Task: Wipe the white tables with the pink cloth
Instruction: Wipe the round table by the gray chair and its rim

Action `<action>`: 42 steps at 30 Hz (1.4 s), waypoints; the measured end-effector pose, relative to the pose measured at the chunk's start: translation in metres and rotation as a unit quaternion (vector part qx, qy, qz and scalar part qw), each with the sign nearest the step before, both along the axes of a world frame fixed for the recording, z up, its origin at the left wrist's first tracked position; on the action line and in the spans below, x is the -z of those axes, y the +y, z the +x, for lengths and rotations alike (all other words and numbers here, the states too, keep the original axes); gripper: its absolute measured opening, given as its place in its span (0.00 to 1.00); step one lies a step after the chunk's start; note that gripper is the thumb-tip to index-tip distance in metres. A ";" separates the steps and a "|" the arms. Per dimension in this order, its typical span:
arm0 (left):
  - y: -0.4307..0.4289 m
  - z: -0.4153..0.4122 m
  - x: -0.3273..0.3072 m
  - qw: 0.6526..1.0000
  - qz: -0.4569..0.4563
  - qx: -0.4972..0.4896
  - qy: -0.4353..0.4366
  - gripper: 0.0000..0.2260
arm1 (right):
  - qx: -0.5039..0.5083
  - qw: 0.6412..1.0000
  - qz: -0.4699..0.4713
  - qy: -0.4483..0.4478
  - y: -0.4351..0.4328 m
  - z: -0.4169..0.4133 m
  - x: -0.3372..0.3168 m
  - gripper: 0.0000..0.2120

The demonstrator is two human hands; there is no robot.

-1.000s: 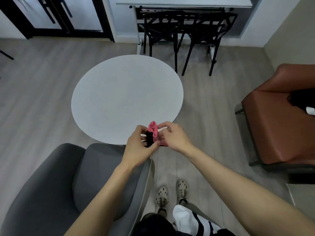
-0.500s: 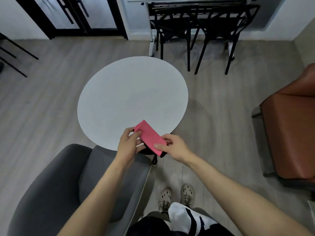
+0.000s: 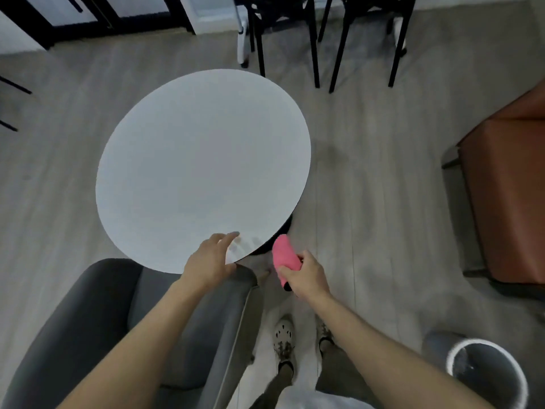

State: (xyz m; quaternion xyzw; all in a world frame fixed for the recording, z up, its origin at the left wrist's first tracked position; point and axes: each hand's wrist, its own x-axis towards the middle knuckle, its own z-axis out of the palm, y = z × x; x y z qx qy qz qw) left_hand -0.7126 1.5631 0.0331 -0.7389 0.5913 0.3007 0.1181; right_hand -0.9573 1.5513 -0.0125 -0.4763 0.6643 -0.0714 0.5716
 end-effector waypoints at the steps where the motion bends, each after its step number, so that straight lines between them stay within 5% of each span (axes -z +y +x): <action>1: -0.006 0.005 0.007 0.998 0.011 0.038 -0.039 0.41 | 0.025 1.000 0.006 0.010 0.004 -0.005 0.012 0.19; 7: -0.051 0.026 0.036 0.956 0.037 0.201 -0.211 0.63 | 0.162 0.987 -0.016 0.019 -0.002 0.009 0.049 0.28; 10: -0.065 0.037 0.046 0.953 0.037 0.233 -0.188 0.66 | 0.203 0.976 -0.082 0.001 -0.014 0.045 0.061 0.25; 14: -0.069 0.051 0.053 0.964 0.025 0.232 -0.128 0.68 | 0.210 0.963 -0.131 -0.104 0.000 0.097 0.074 0.36; 22: -0.071 0.057 0.057 0.963 -0.007 0.247 -0.105 0.70 | 0.428 0.874 -0.171 -0.151 -0.008 0.109 0.101 0.13; 27: -0.070 0.056 0.055 0.963 -0.023 0.250 -0.098 0.70 | 0.495 0.828 -0.213 -0.156 -0.030 0.138 0.095 0.15; 32: -0.070 0.053 0.052 0.963 -0.030 0.253 -0.093 0.70 | 0.447 0.844 -0.272 -0.118 -0.032 0.153 0.091 0.32; 39: -0.071 0.052 0.050 0.961 -0.028 0.256 -0.103 0.70 | 0.347 0.872 -0.338 -0.076 0.060 0.209 0.098 0.28; 42: -0.071 0.053 0.049 0.959 -0.033 0.263 -0.103 0.70 | 0.358 0.860 -0.363 -0.022 0.032 0.188 0.100 0.25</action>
